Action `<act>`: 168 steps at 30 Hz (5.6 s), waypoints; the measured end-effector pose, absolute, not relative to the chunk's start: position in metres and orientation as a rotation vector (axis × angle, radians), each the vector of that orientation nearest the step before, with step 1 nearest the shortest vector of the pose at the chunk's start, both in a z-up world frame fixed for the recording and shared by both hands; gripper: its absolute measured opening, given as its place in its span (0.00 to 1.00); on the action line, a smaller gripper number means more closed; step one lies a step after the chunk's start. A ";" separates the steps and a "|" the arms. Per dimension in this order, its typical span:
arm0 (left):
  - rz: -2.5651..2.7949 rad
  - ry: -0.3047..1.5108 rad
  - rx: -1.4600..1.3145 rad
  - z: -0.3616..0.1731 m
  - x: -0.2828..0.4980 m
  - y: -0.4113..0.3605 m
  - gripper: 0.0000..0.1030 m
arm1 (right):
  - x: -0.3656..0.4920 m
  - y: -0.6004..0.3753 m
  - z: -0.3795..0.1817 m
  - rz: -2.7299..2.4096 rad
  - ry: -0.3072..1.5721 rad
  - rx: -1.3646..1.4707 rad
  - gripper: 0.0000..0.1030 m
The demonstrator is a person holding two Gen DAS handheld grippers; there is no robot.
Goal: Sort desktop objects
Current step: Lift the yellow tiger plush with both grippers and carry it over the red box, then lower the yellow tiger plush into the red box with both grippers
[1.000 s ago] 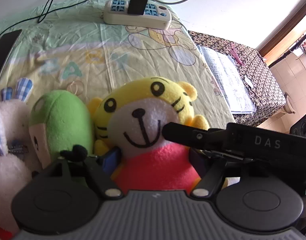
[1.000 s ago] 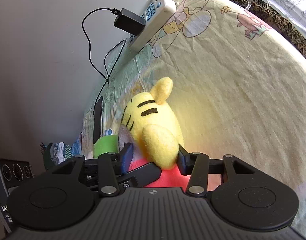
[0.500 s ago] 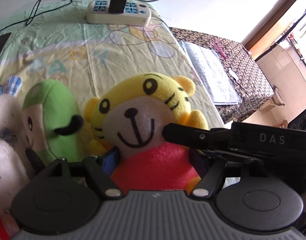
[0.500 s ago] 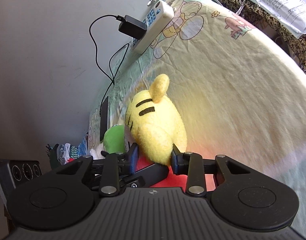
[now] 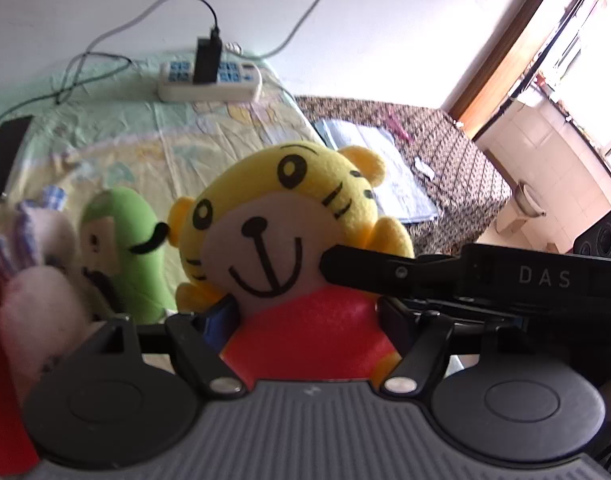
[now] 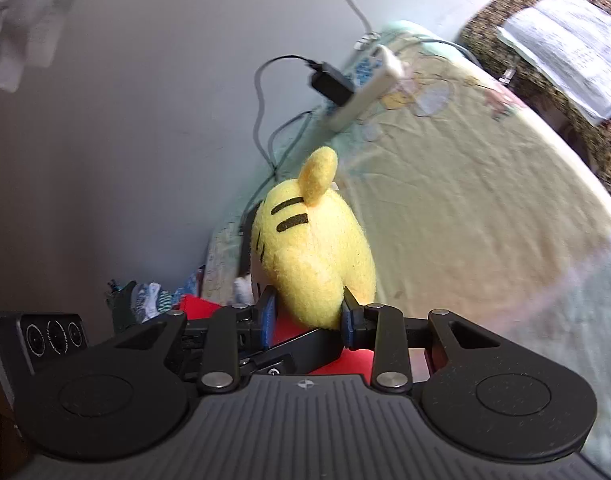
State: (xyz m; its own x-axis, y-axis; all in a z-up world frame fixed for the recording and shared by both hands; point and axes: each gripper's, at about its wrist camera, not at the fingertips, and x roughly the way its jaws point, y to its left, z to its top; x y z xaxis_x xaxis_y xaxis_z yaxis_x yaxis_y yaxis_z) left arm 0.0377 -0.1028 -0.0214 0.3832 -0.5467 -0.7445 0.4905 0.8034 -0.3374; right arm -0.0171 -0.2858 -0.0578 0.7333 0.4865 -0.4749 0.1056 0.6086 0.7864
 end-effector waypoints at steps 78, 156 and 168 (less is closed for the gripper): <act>-0.787 0.889 -0.259 -0.032 0.097 0.239 0.82 | 0.033 0.014 -0.021 0.171 0.614 0.687 0.28; -0.556 0.927 0.218 -0.052 0.093 0.172 0.97 | -0.022 0.009 -0.039 0.062 0.576 0.504 0.19; -0.499 0.928 0.161 -0.045 0.079 0.176 0.97 | -0.043 0.009 -0.039 0.063 0.551 0.483 0.19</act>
